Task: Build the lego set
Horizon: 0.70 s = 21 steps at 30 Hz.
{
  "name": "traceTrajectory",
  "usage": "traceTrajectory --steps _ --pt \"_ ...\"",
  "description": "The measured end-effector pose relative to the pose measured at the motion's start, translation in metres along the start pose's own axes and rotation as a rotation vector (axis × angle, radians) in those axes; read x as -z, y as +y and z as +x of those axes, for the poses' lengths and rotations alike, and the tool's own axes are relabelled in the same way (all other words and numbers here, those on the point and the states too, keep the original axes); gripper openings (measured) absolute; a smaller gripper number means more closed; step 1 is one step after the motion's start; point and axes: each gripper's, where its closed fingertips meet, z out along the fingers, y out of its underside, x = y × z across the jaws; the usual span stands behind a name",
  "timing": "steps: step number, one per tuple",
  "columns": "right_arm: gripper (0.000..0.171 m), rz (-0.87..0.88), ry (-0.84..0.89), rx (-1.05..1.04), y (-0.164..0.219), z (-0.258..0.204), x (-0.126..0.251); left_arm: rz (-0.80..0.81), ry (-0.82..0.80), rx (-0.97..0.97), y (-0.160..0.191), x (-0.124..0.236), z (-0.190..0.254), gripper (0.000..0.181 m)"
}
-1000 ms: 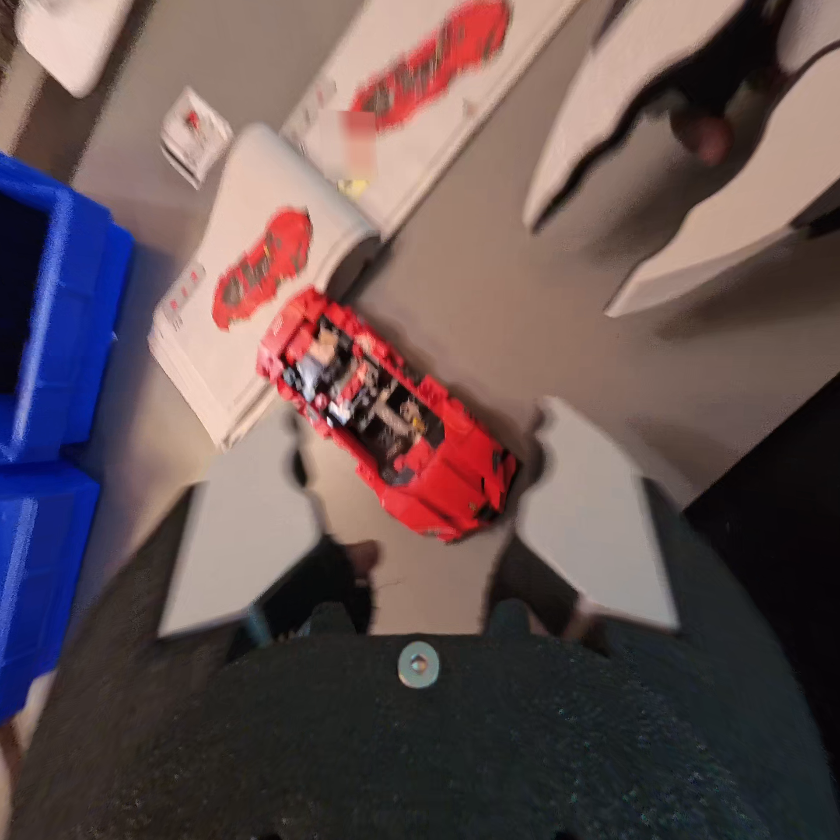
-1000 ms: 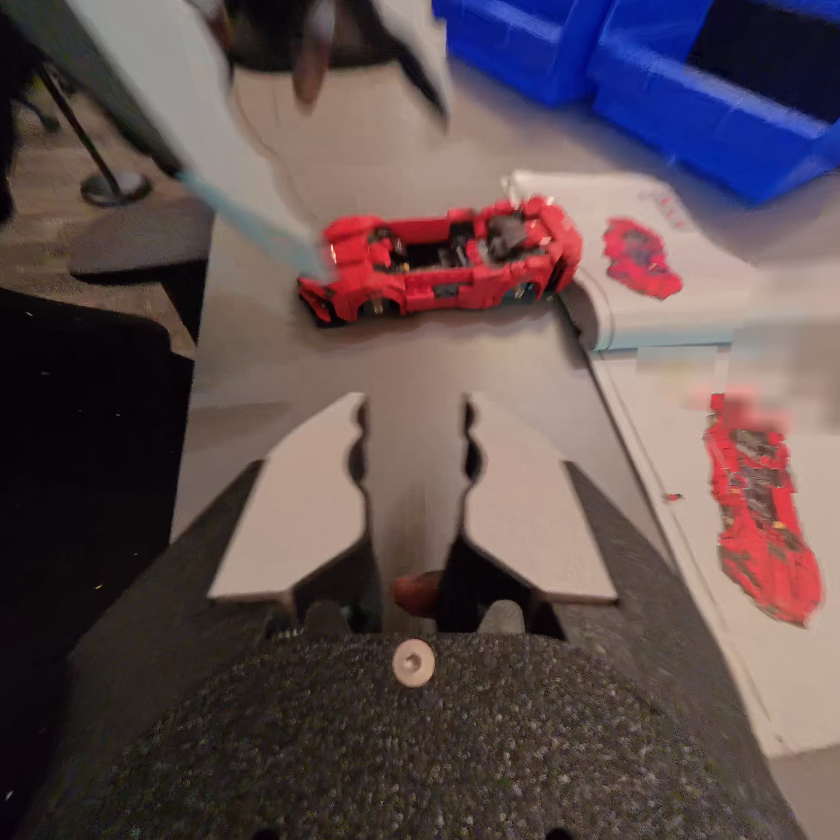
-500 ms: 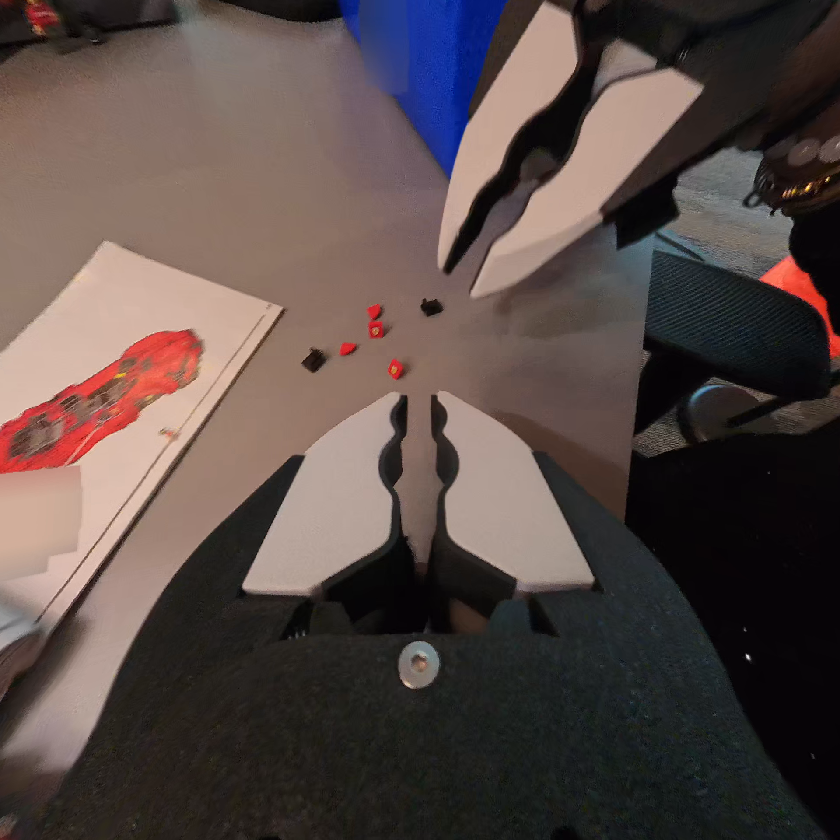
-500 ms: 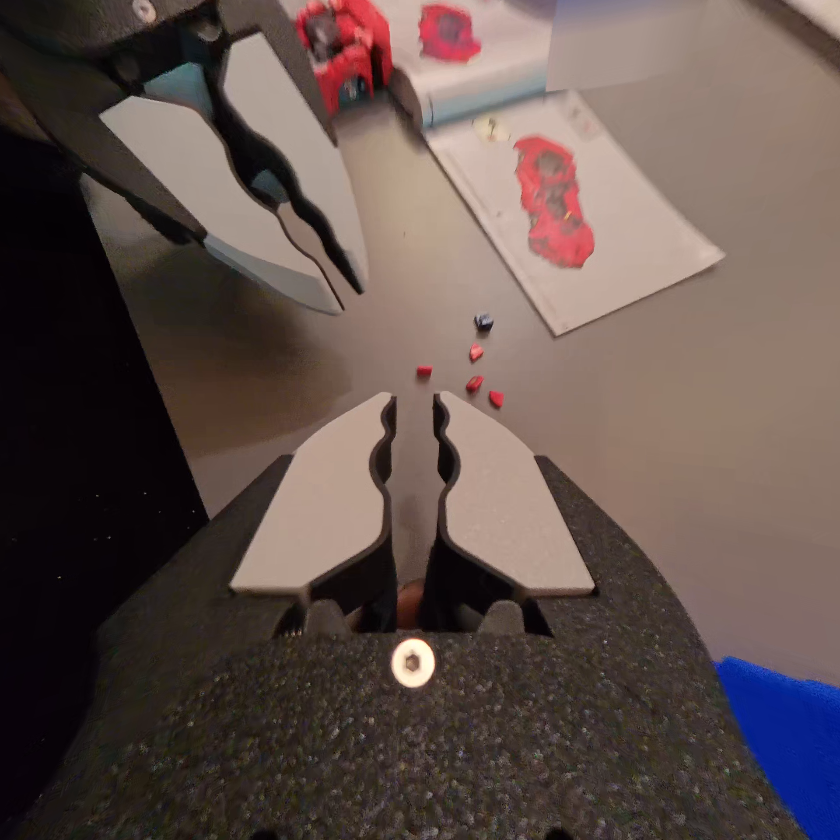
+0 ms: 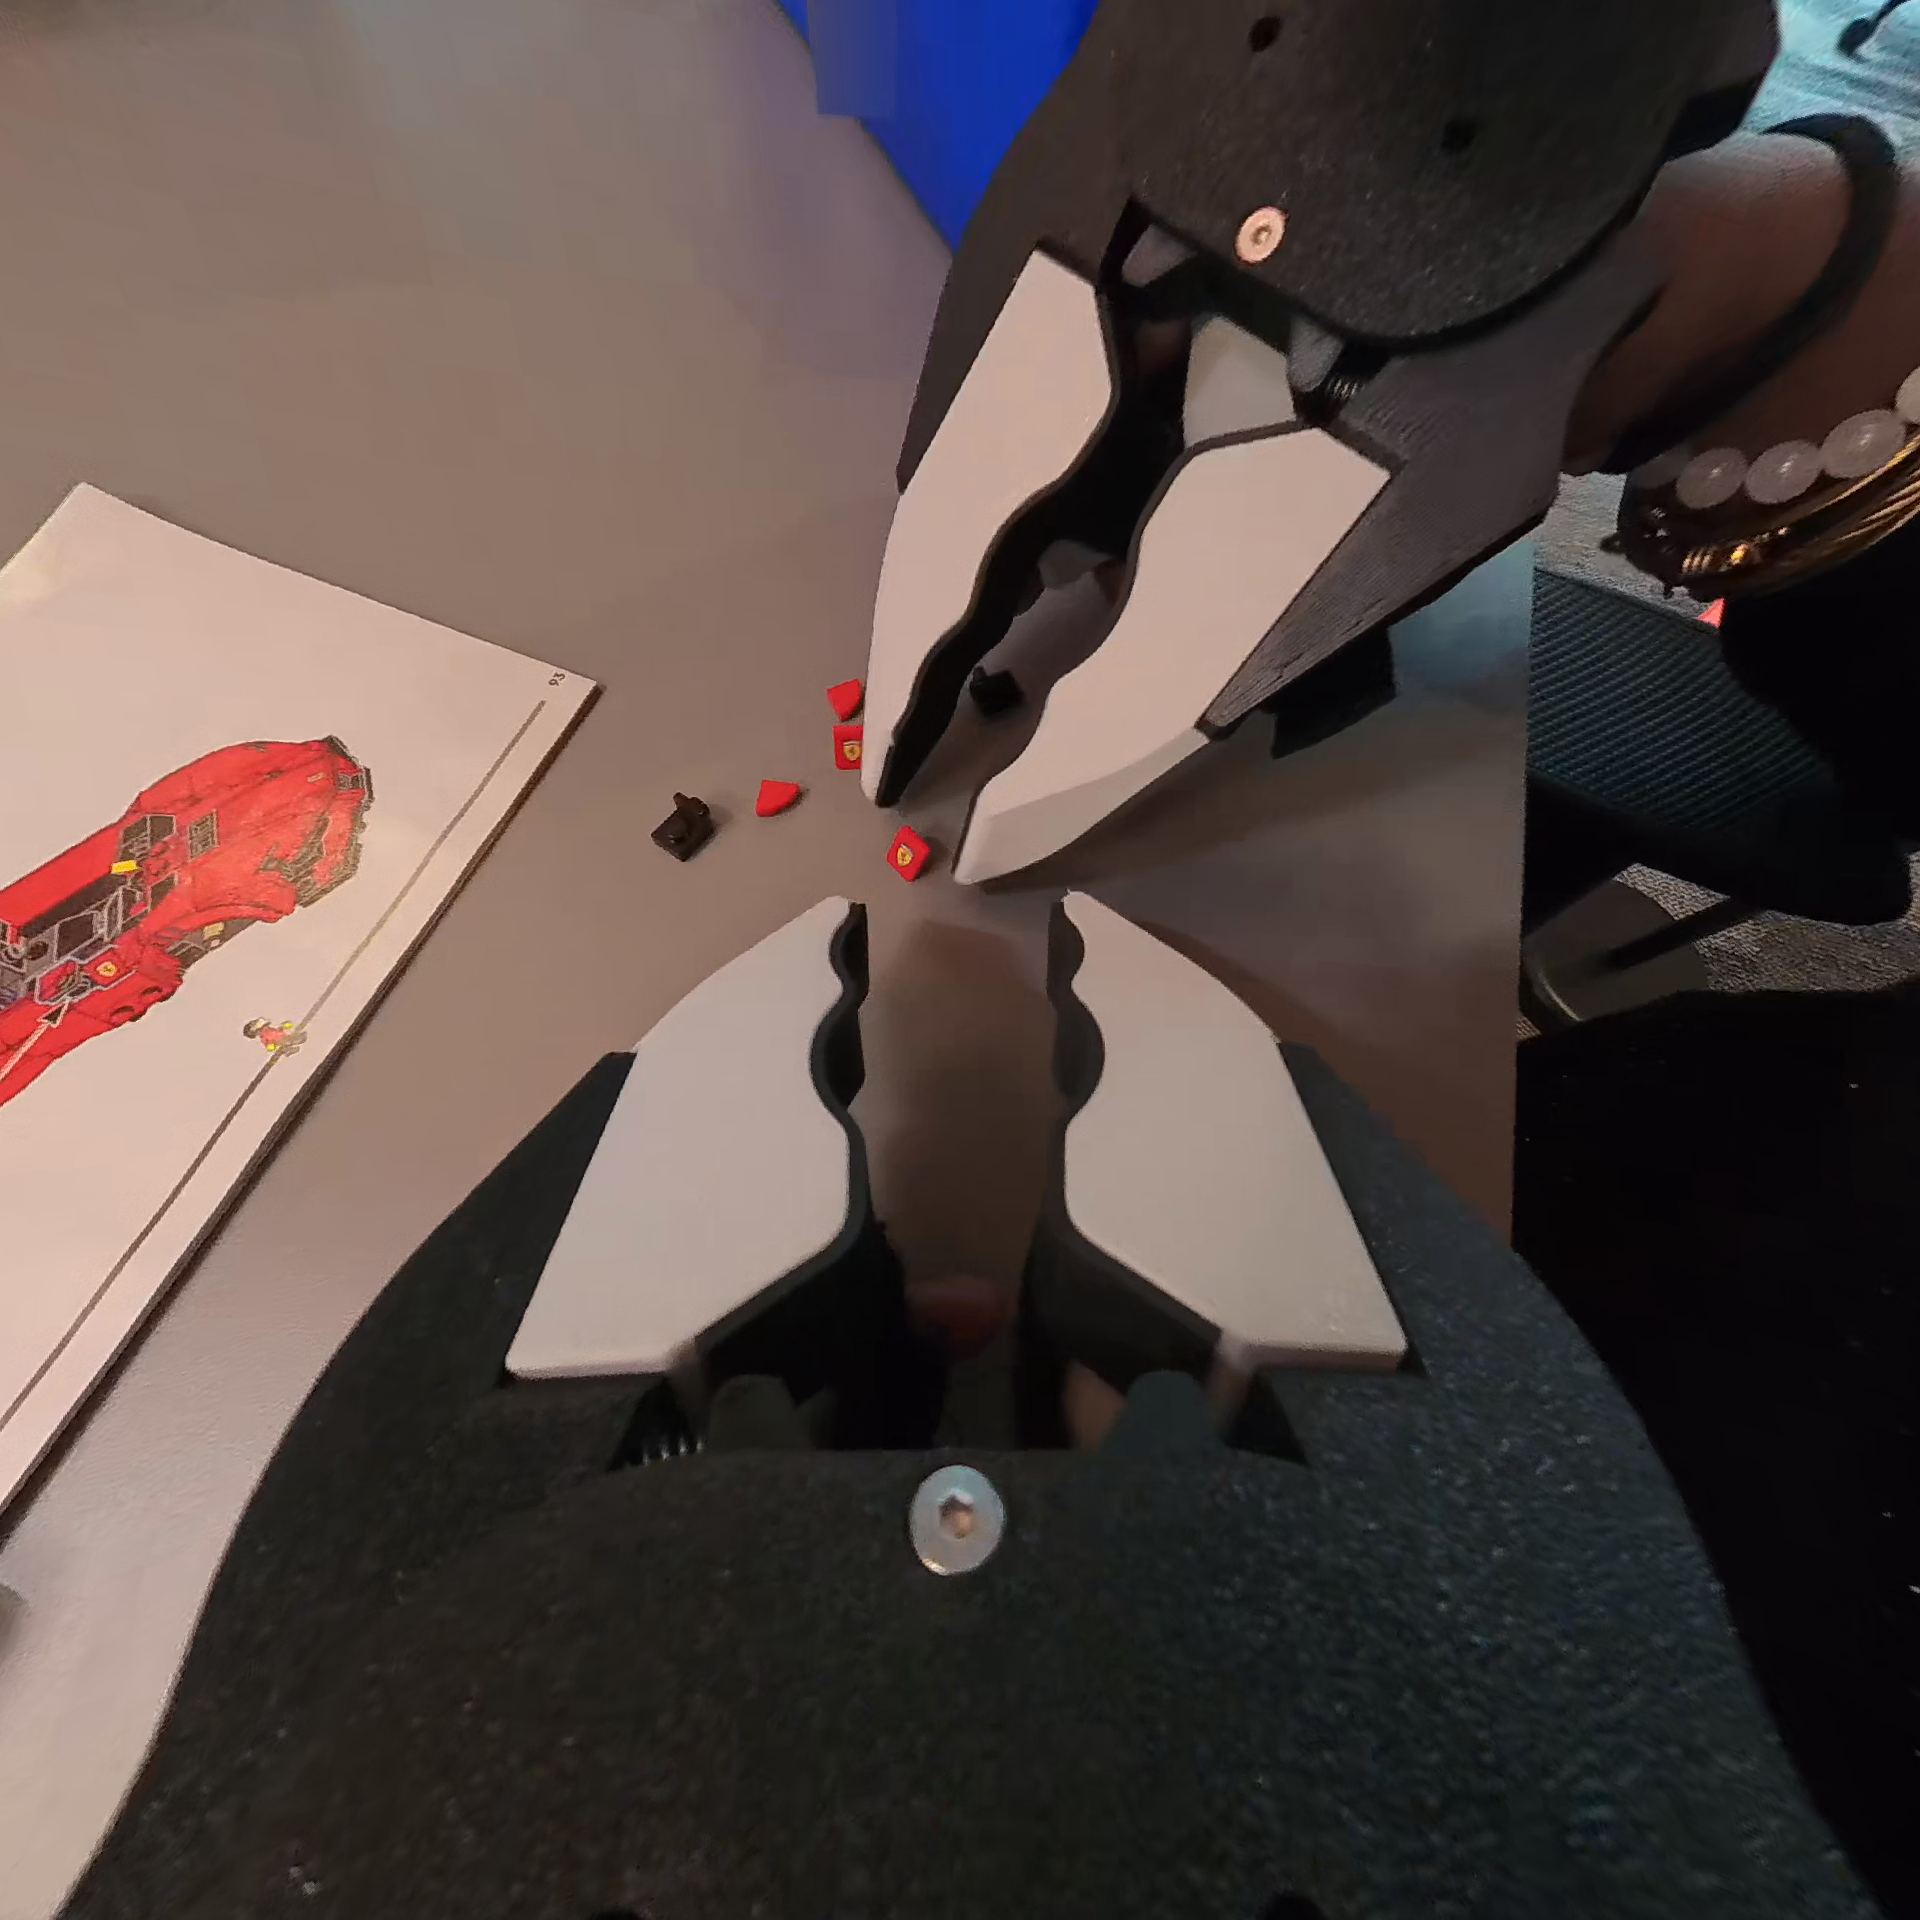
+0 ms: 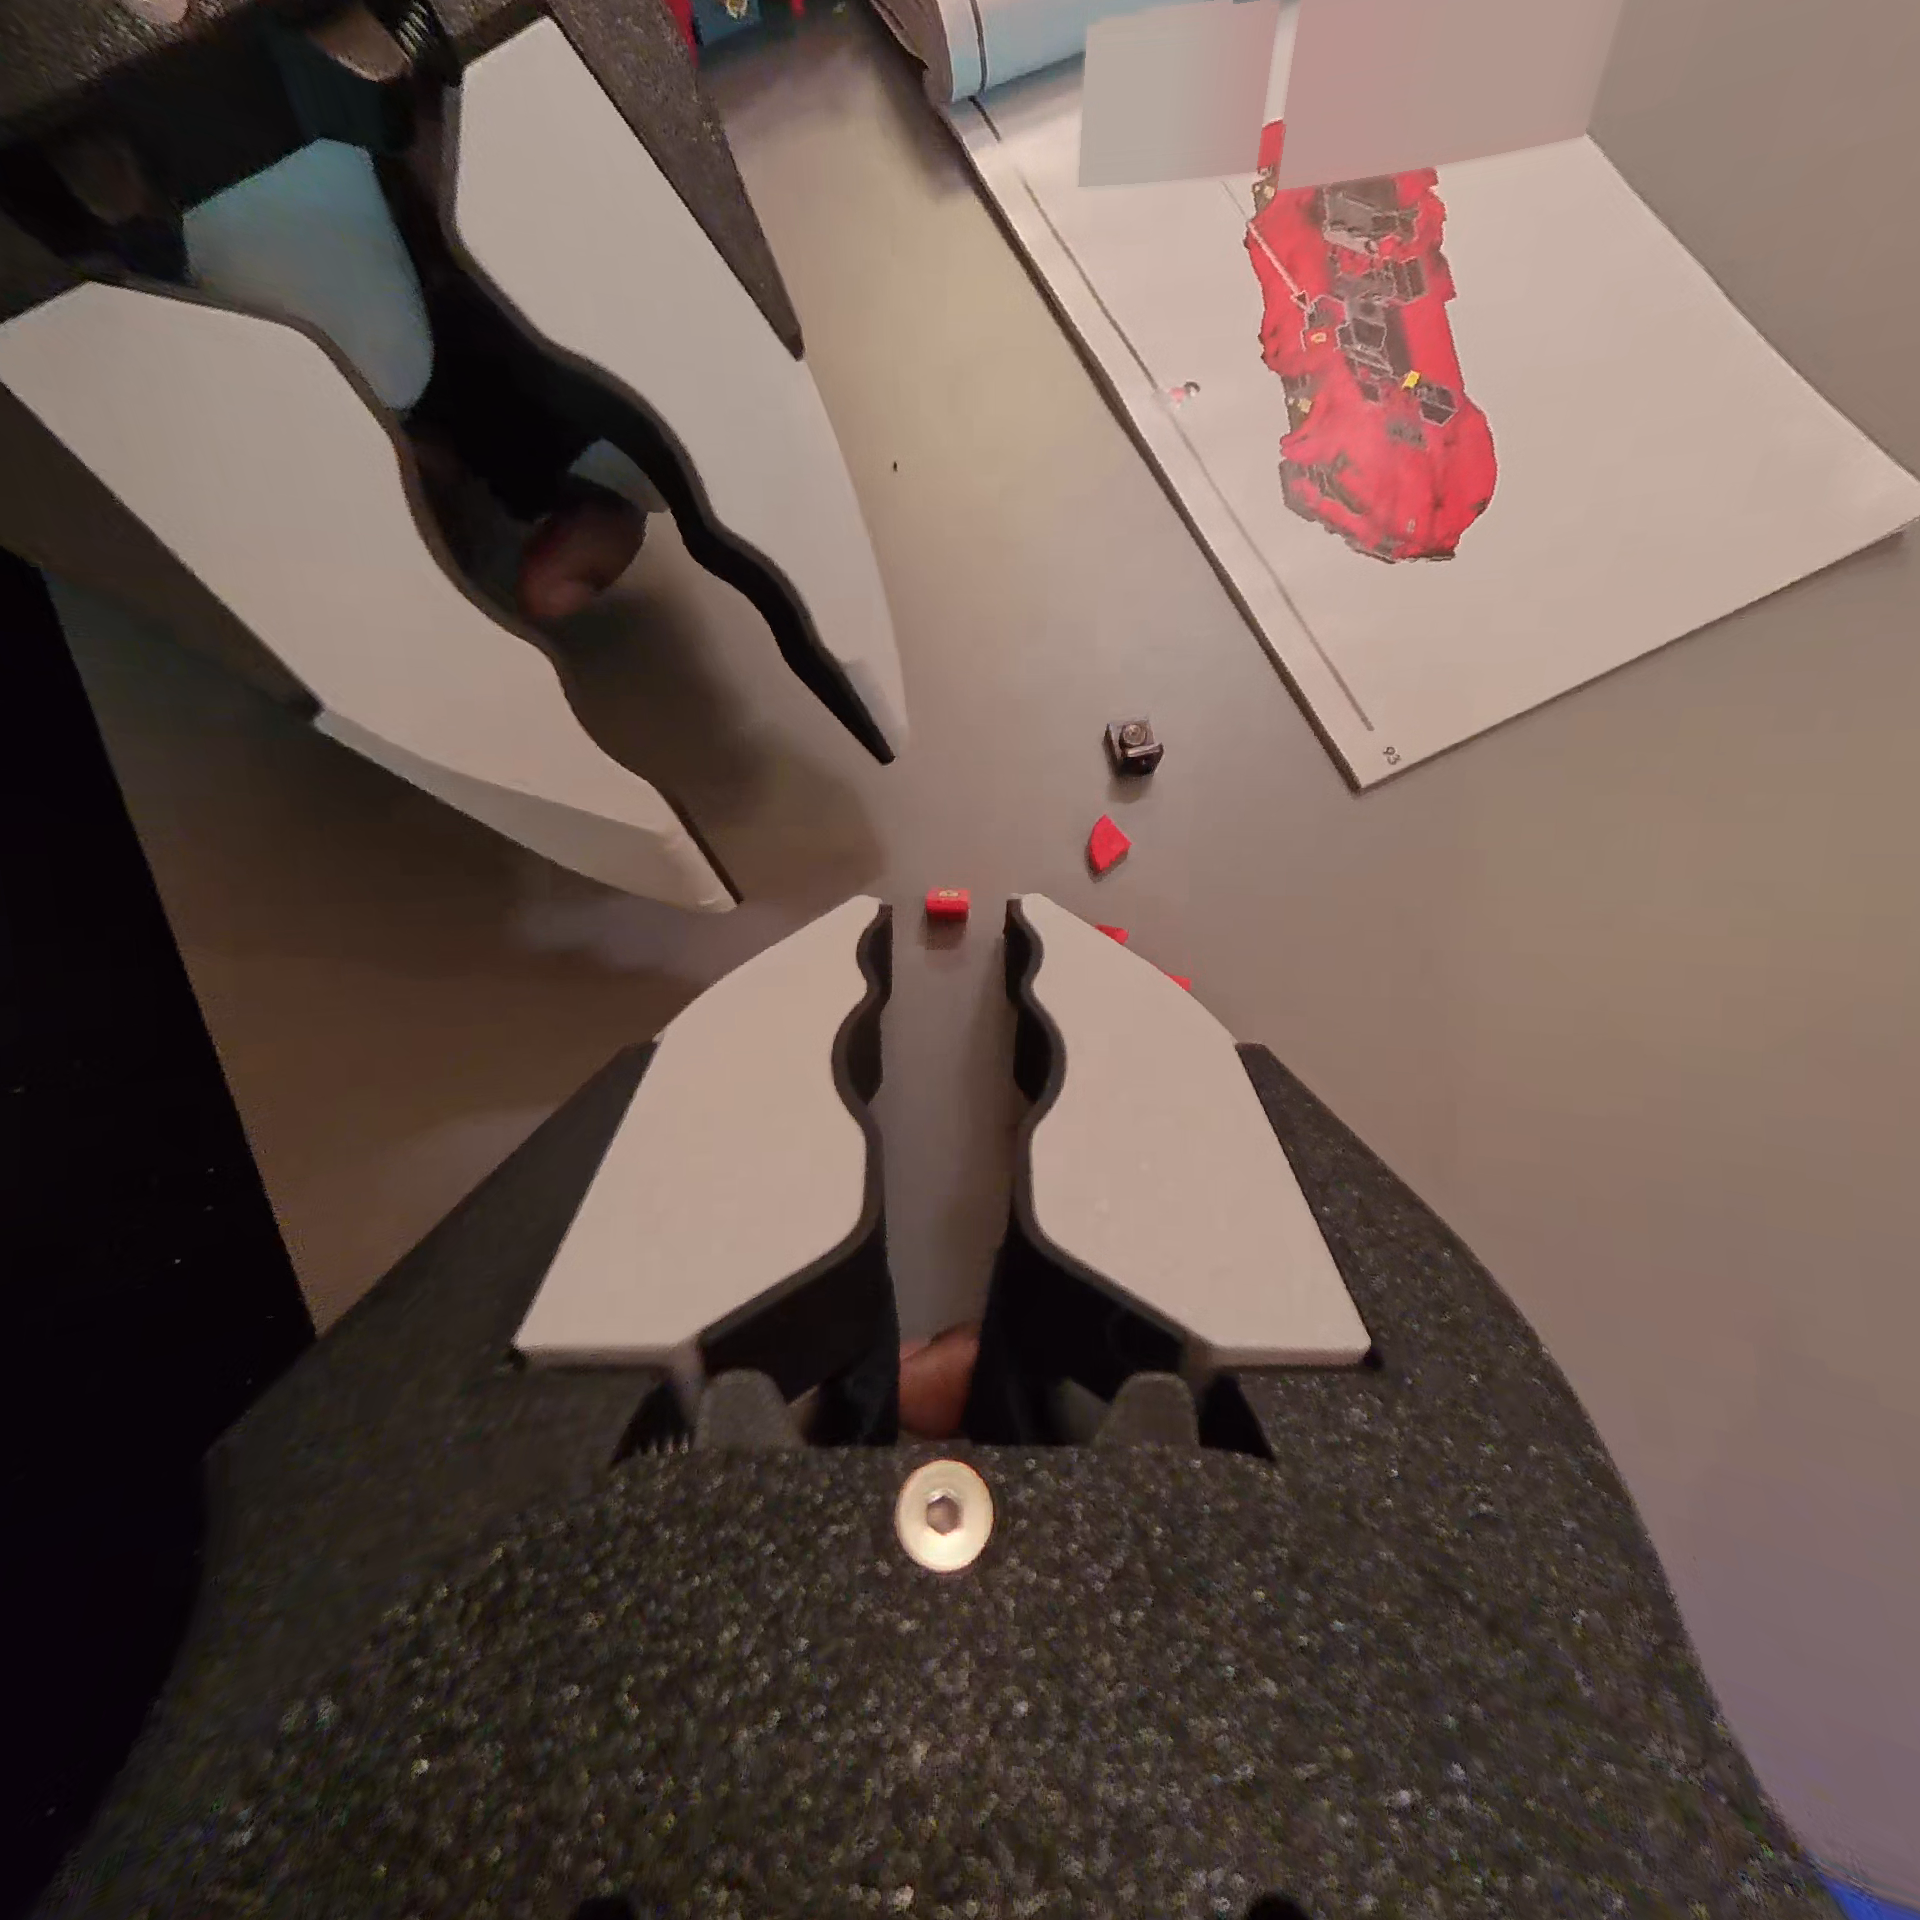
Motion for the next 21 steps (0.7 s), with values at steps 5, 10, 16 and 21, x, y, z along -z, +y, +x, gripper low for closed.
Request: traceTrajectory --steps 5,10,16,21 --pt "0.02 -0.014 0.0 0.004 0.0 0.002 0.0 0.008 -0.014 -0.017 -0.001 0.0 0.001 0.033" --pt "0.031 0.254 0.09 -0.065 -0.049 0.022 0.029 0.213 -0.131 0.093 -0.029 0.019 -0.02 0.062" --pt "0.036 0.179 0.015 0.122 -0.068 0.002 0.017 0.193 -0.095 0.148 -0.024 0.03 -0.024 0.021" --pt "0.0 0.219 -0.174 0.305 -0.111 -0.023 0.004 0.123 -0.209 0.049 -0.013 0.091 -0.021 0.0"
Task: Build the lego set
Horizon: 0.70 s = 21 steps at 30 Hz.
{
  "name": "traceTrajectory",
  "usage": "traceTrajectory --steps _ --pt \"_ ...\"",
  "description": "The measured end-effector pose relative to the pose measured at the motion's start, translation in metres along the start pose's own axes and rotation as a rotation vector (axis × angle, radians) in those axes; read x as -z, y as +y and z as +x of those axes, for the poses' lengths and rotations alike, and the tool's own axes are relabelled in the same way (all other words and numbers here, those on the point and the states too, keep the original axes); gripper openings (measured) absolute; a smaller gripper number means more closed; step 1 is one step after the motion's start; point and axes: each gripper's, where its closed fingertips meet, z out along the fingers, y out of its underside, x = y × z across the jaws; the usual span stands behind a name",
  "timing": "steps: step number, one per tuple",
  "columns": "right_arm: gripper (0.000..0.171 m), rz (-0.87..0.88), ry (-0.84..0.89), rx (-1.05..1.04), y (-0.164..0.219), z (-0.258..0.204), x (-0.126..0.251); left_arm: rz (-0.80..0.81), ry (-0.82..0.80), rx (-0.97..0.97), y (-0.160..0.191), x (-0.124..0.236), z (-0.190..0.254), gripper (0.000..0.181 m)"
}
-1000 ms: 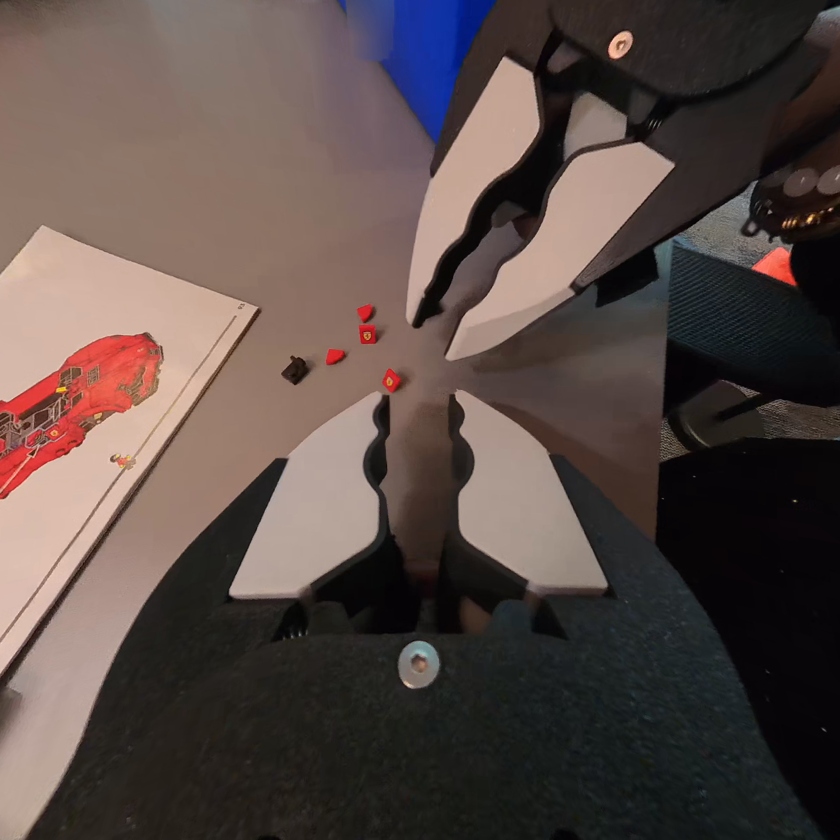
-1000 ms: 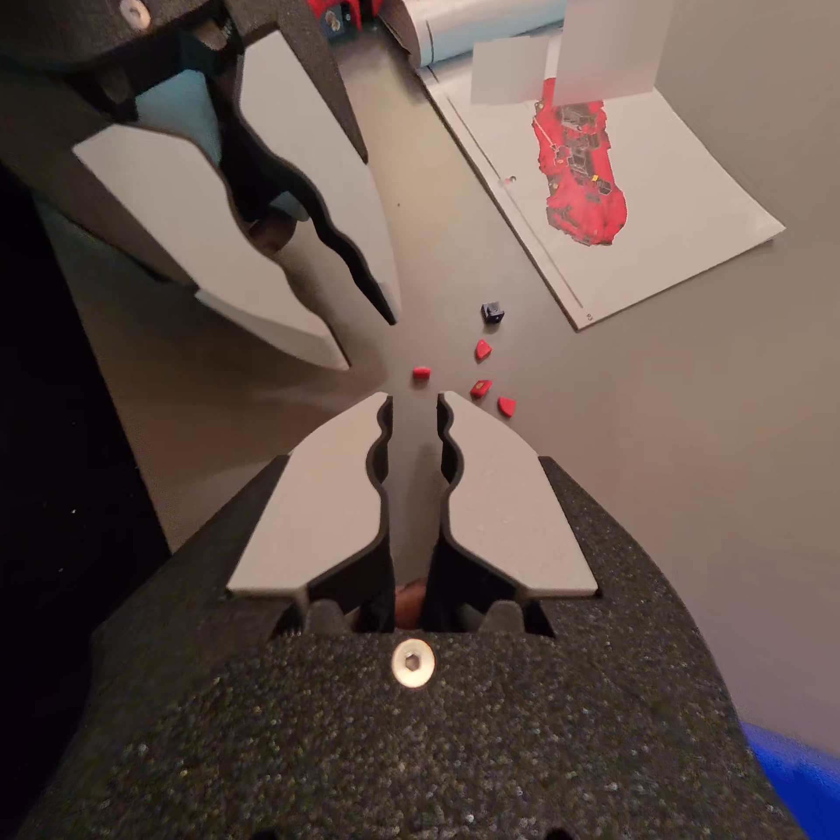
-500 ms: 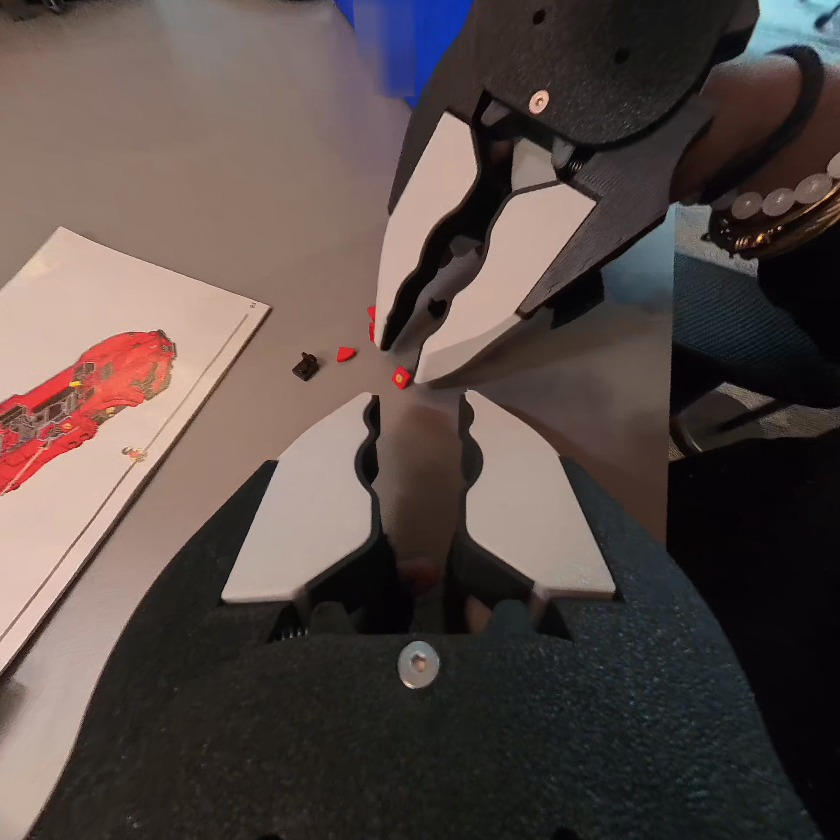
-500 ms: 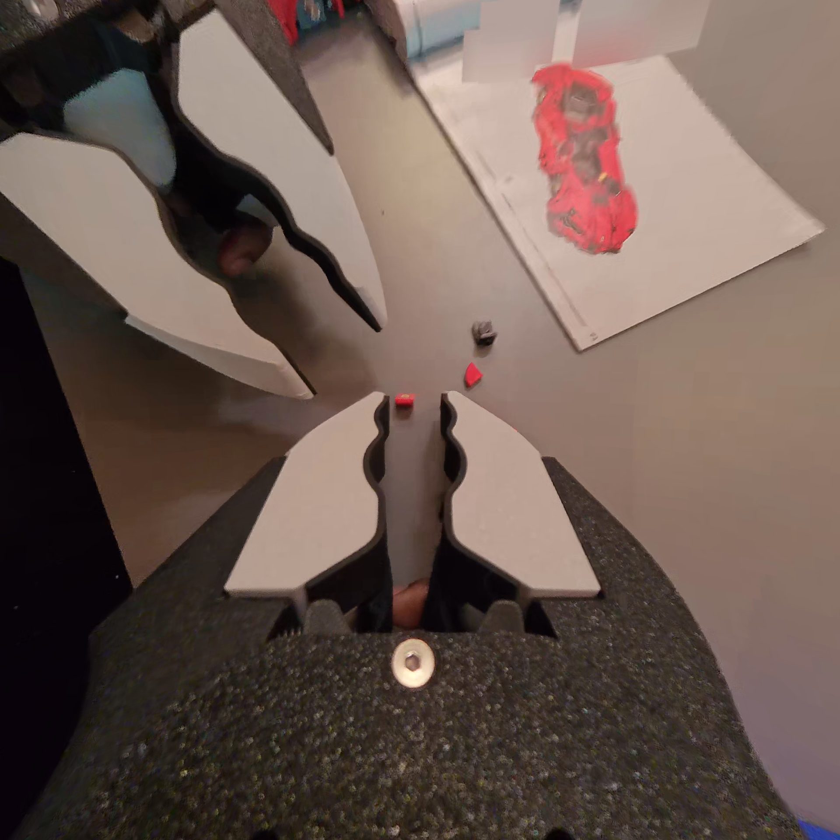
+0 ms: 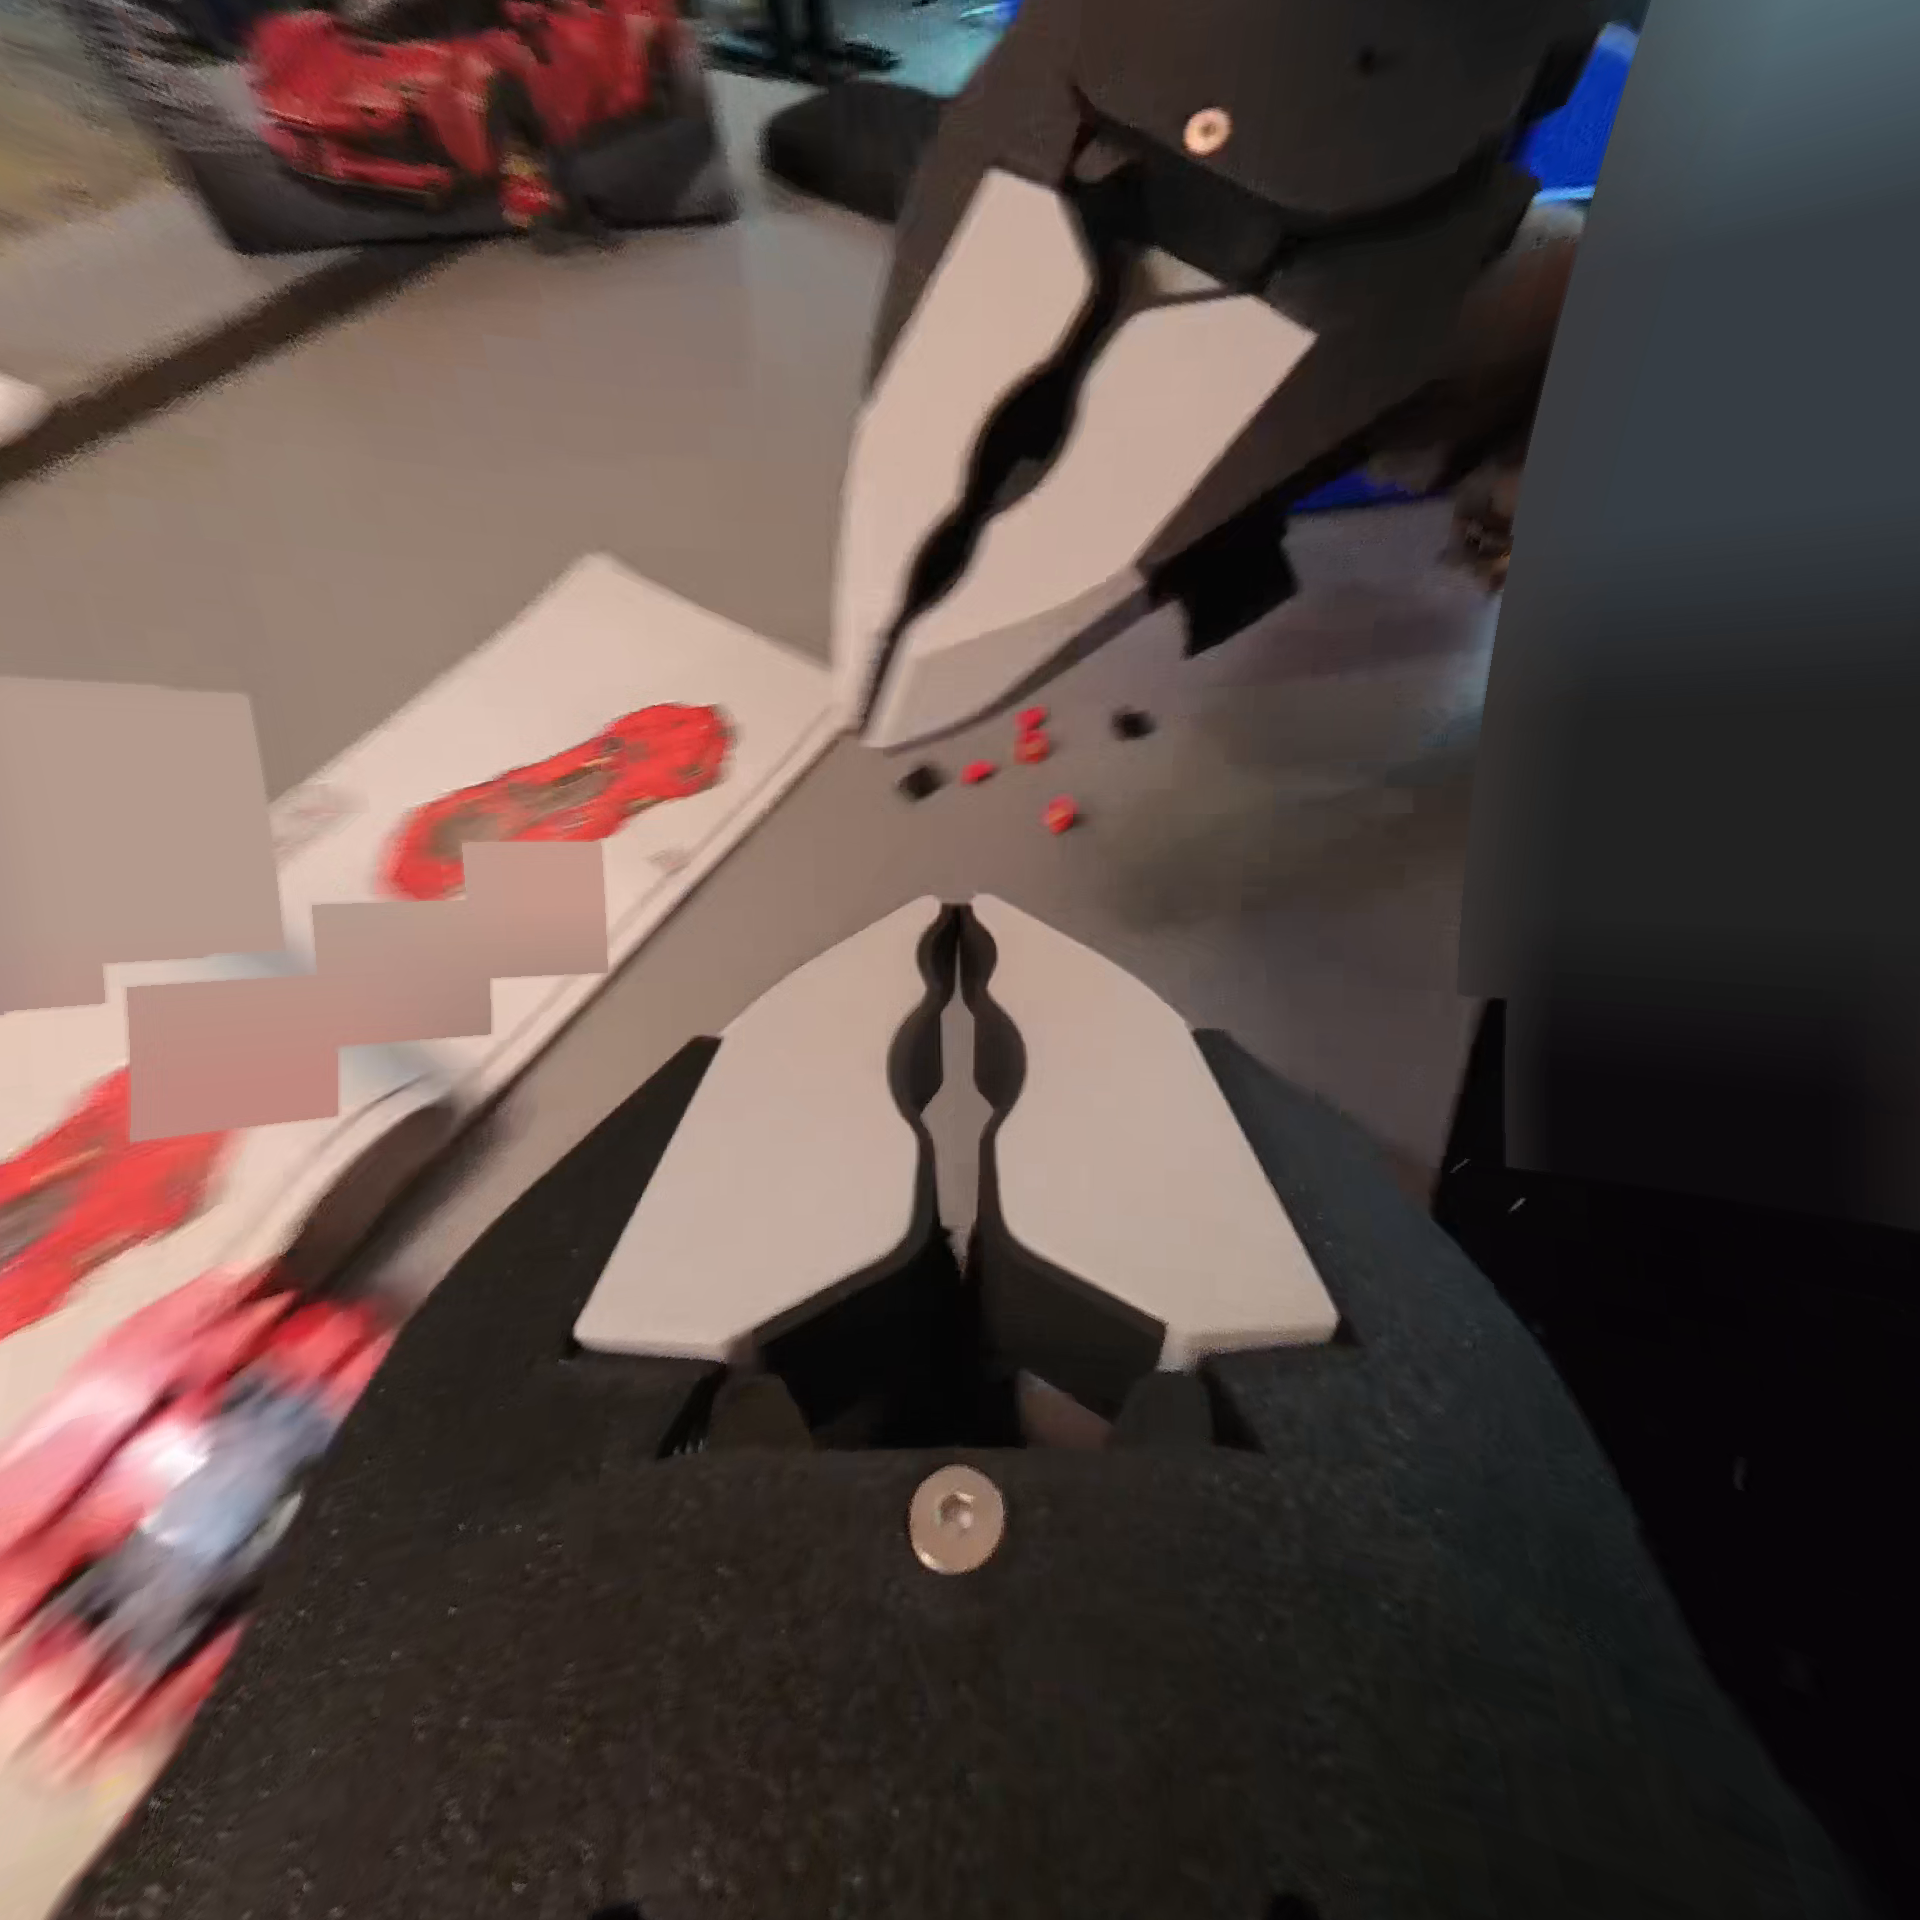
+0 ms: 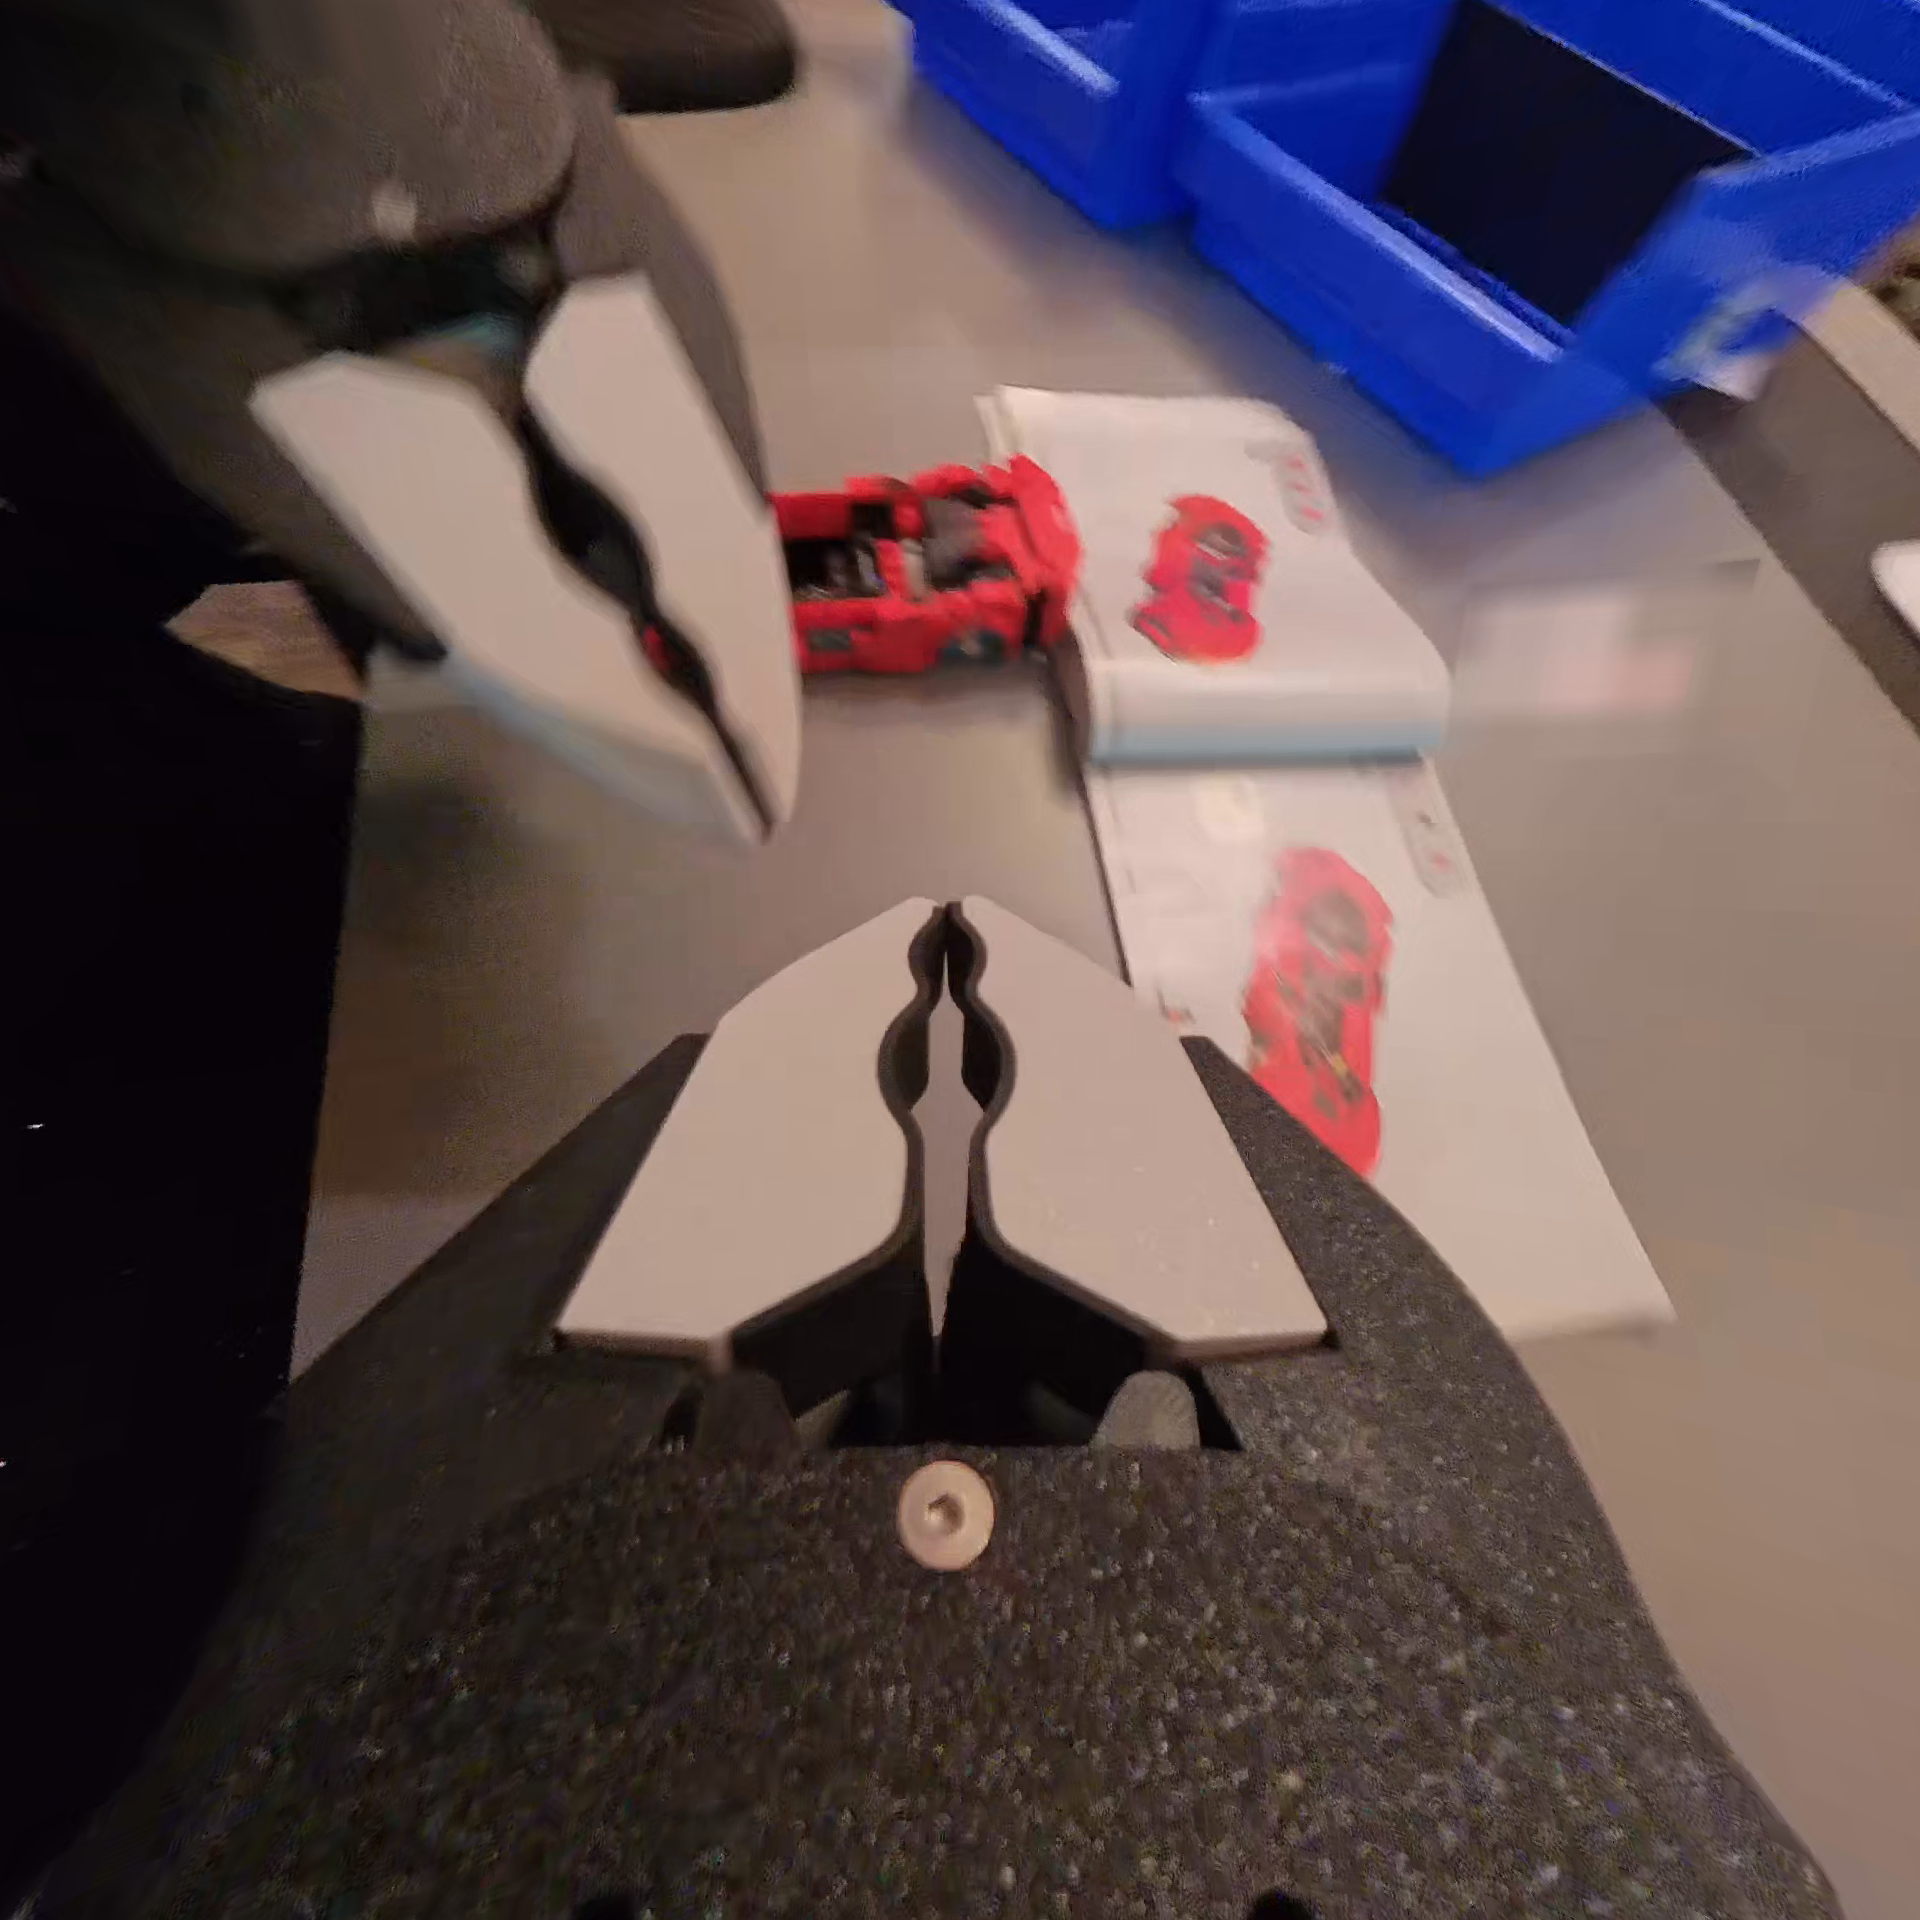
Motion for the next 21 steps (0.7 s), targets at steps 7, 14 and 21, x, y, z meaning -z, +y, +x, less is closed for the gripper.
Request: traceTrajectory --steps 7,14,21 --pt "0.0 0.011 -0.2 0.048 -0.035 -0.044 -0.076 -0.243 -0.135 -0.198 0.066 0.11 -0.055 0.027" --pt "0.043 -0.078 -0.239 0.097 -0.029 -0.083 -0.117 -0.334 -0.045 -0.205 0.101 0.109 -0.046 0.052" --pt "0.055 -0.107 -0.248 0.058 -0.038 -0.092 -0.127 -0.329 0.097 -0.173 0.104 0.099 -0.029 0.084"
